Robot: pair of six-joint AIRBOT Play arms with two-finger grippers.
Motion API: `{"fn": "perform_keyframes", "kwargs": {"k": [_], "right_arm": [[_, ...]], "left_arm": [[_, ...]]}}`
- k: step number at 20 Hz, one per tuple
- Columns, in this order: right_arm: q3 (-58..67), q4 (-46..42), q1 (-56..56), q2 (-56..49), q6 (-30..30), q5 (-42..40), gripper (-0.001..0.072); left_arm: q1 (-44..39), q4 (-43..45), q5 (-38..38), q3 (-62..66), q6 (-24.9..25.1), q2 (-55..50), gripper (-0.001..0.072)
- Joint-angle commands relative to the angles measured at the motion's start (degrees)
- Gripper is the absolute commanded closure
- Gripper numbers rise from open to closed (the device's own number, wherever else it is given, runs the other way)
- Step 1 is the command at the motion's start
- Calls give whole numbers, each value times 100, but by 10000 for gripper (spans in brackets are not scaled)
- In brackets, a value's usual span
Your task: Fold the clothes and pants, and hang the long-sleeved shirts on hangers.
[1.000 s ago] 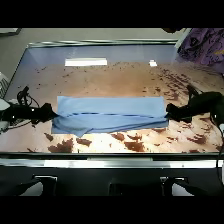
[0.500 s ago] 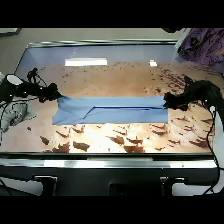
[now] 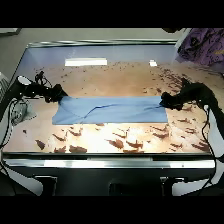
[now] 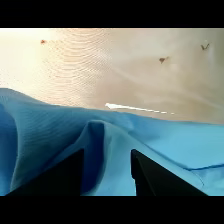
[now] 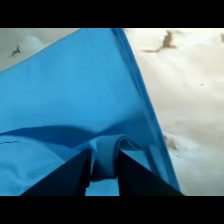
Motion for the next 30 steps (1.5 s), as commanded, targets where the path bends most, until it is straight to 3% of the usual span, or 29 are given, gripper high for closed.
{"fn": "perform_keyframes", "kwargs": {"k": [1, 4, 6, 7, 9, 13, 18, 19, 21, 22, 23, 24, 25, 26, 30], "right_arm": [[450, 109, -216, -55, 192, -634, 227], [922, 208, -914, -55, 61, -1174, 209], [918, 535, -1351, -192, -240, -1556, 159], [918, 778, -1471, -321, -481, -1788, 149], [918, 1176, -1523, -636, -955, -2184, 98], [918, 1475, -1248, -1117, -1362, -2081, 97], [846, 1429, -601, -1478, -1397, -1624, 185], [826, 1416, -468, -1513, -1410, -1569, 267], [826, 1377, -321, -1475, -1445, -1453, 593], [826, 1388, -299, -1408, -1421, -1440, 681], [826, 1322, -310, -1283, -1316, -1440, 682], [833, 1139, -328, -1115, -1073, -1449, 682], [837, 918, -330, -909, -782, -1475, 682], [837, 638, -334, -656, -529, -1515, 682], [837, -490, -334, 402, 98, -1613, 683]], "left_arm": [[98, -13, -219, 212, -85, 7, 356], [332, 614, -846, 592, -367, 308, 338], [422, 1585, -1134, 671, -586, 649, 182], [433, 2096, -1231, 671, -743, 828, 163], [428, 2664, -1307, 671, -802, 1113, 163], [407, 2747, -1296, 671, -800, 1471, 163], [275, 2754, -1300, 671, -802, 1578, 164], [249, 2754, -1298, 671, -802, 1578, 163], [173, 2754, -1300, 671, -800, 1580, 164], [120, 2732, -1298, 671, -802, 1580, 165], [57, 2651, -1294, 671, -800, 1578, 185], [-35, 2465, -1257, 664, -800, 1567, 304], [-151, 2170, -1187, 640, -800, 1543, 575], [-317, 1779, -1073, 636, -857, 1482, 683], [-1416, 999, -389, 636, -1543, 929, 684]]}}
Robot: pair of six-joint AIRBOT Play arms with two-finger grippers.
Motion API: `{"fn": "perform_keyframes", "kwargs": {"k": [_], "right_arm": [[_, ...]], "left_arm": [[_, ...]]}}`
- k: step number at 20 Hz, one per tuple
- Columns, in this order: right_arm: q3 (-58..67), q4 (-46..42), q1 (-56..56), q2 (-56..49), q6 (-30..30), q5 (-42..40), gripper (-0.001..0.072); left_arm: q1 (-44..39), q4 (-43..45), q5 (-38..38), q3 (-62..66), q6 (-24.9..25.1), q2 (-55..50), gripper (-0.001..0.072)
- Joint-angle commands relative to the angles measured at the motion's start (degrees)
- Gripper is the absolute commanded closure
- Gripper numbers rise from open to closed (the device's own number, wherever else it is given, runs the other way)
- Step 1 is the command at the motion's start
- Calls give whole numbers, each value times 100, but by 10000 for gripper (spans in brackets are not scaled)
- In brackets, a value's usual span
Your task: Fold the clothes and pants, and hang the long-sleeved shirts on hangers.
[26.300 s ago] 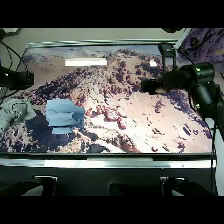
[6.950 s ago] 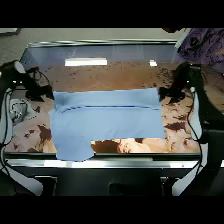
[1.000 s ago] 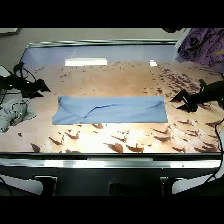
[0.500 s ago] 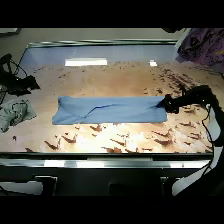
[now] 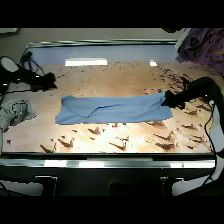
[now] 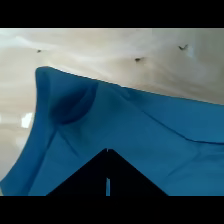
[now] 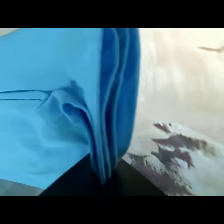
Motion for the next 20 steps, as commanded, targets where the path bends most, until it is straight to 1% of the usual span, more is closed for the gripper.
{"fn": "perform_keyframes", "kwargs": {"k": [1, 3, 5, 7, 10, 13, 14, 17, 20], "right_arm": [[7, -1003, 9, 920, 634, -26, 683], [7, -1257, 9, 1388, 828, -20, 683], [9, -1506, 9, 1786, 1134, -109, 683], [28, -1694, 9, 2103, 1438, -304, 683], [68, -1810, 9, 2544, 1578, -483, 683], [68, -1816, 9, 2859, 1703, -660, 683], [68, -1812, 9, 2931, 1722, -739, 683], [68, -1812, 11, 3082, 1722, -1029, 682], [68, -1808, 9, 3158, 1725, -1062, 682]], "left_arm": [[-1043, -813, 673, -4, -487, -520, 685], [-1801, -1204, 1169, -2, -737, -929, 685], [-2570, -1709, 1838, 11, -957, -1344, 685], [-3180, -2435, 2588, 15, -1126, -1705, 685], [-3832, -3740, 3659, 39, -1167, -2149, 686], [-4273, -4531, 3974, 326, -1174, -2621, 686], [-4393, -4636, 3995, 503, -1213, -2793, 686], [-4701, -4708, 4004, 1169, -1405, -3329, 686], [-4905, -4712, 4009, 1829, -1683, -3832, 686]]}}
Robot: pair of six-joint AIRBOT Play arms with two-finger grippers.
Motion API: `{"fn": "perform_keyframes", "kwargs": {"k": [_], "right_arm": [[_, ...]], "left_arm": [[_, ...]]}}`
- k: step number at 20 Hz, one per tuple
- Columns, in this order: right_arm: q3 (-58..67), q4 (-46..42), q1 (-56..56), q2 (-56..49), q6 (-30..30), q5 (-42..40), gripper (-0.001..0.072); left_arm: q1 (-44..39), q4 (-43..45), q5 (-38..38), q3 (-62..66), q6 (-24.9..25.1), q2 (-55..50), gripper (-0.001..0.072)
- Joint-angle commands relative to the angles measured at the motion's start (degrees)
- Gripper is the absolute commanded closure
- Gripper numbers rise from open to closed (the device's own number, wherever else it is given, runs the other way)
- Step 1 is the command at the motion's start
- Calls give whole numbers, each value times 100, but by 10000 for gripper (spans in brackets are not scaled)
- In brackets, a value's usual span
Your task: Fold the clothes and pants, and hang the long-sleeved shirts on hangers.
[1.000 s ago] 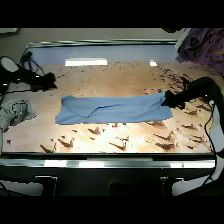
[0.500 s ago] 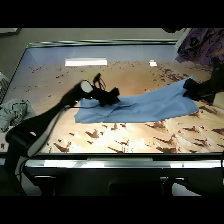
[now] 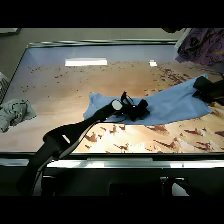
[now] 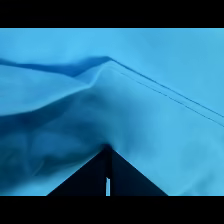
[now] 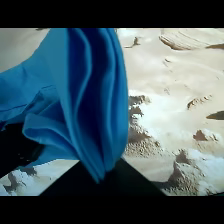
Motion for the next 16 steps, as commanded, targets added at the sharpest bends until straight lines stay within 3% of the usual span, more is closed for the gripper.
{"fn": "perform_keyframes", "kwargs": {"k": [1, 4, 7, 9, 13, 16], "right_arm": [[7, -17, 4, 116, 39, -120, 682], [7, -22, 4, 116, 42, 2, 682], [4, -20, 4, 116, 278, 363, 682], [7, 76, 7, 79, 485, 557, 682], [4, 1263, 140, -13, 929, 1233, 682], [4, 1272, 933, -79, 1519, 1676, 682]], "left_arm": [[-291, -186, 98, 669, -422, -573, 686], [-304, -184, -2, 680, -490, -647, 686], [-7, -105, -404, 680, -90, -452, 687], [376, 680, -1014, 680, -68, -111, 687], [1427, 3178, -2824, 680, -87, 997, 687], [2284, 4913, -4164, 680, -24, 1915, 685]]}}
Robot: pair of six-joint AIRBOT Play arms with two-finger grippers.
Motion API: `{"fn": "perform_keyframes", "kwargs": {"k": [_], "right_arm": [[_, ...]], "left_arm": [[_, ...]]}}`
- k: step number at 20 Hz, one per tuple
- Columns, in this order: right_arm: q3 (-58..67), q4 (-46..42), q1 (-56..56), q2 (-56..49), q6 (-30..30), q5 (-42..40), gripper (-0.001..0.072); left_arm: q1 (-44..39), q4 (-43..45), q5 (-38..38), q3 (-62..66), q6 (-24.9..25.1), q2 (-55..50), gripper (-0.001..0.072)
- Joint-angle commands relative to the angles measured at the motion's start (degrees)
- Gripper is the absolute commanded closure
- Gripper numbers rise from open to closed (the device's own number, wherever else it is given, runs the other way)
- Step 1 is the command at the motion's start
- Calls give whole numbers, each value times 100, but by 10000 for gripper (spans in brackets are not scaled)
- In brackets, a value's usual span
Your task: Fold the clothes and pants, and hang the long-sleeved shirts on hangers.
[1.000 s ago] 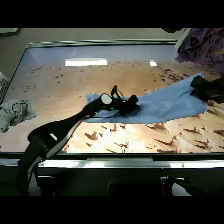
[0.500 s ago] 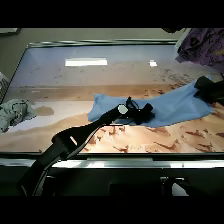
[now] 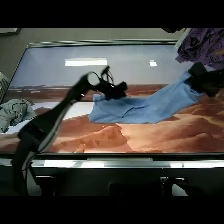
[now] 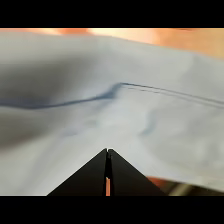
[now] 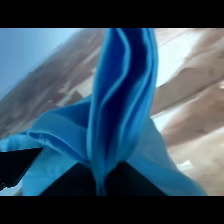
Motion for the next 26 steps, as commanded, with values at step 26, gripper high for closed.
{"fn": "perform_keyframes", "kwargs": {"k": [26], "right_arm": [[4, 343, 4404, -2483, 2275, 3021, 680]], "left_arm": [[2929, 2446, -2820, -122, 938, 2586, 683]]}}
